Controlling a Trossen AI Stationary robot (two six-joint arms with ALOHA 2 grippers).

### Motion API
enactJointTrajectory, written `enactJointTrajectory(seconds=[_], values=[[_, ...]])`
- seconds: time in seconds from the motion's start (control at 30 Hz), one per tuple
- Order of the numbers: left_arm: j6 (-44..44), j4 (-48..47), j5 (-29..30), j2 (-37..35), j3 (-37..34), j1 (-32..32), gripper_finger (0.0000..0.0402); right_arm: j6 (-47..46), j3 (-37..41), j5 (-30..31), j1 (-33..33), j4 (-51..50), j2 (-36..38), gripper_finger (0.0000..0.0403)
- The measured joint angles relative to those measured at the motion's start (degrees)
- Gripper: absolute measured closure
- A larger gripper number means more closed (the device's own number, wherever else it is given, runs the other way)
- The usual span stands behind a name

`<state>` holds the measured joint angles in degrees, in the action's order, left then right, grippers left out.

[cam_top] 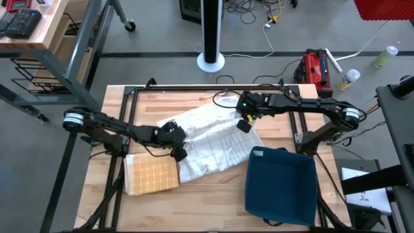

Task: Fold towel
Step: Fold the white towel

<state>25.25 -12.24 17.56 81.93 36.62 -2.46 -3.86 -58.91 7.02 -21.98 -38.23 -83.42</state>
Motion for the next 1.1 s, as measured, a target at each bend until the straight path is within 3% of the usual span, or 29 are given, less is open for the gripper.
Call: enactJointTrajectory(seconds=[0.13, 0.3, 0.43, 0.57, 0.77, 0.93, 1.1], values=[[-1.89, 2.49, 1.66, 1.78, -0.02, 0.07, 0.0332, -0.06, 0.49, 0.78, -0.02, 0.08, 0.58, 0.0403], [-2.67, 4.28, 4.36, 1.63, -0.02, 0.00, 0.0393, -0.03, 0.43, 1.20, 0.02, 0.26, 1.12, 0.0403], [-1.74, 2.62, 7.30, -0.33, 0.26, -1.12, 0.0400, 0.46, -0.22, 2.74, 0.03, 0.48, 1.51, 0.0403], [1.18, -6.32, 11.81, -2.81, 2.10, -2.82, 0.0400, 1.39, -2.23, 5.39, 0.09, 1.12, 1.47, 0.0403], [11.54, -29.43, 18.76, -5.92, 5.94, -3.69, 0.0401, 2.78, -5.12, 8.99, -0.35, 4.07, -0.68, 0.0403], [12.23, -32.19, 19.99, -6.31, 6.01, -3.12, 0.0401, 4.20, -6.75, 11.01, -0.96, 7.59, -5.52, 0.0403], [15.68, -34.10, 26.13, -5.19, 5.92, -1.72, 0.0401, 6.33, -8.53, 19.85, -1.42, 10.23, -11.47, 0.0403]])
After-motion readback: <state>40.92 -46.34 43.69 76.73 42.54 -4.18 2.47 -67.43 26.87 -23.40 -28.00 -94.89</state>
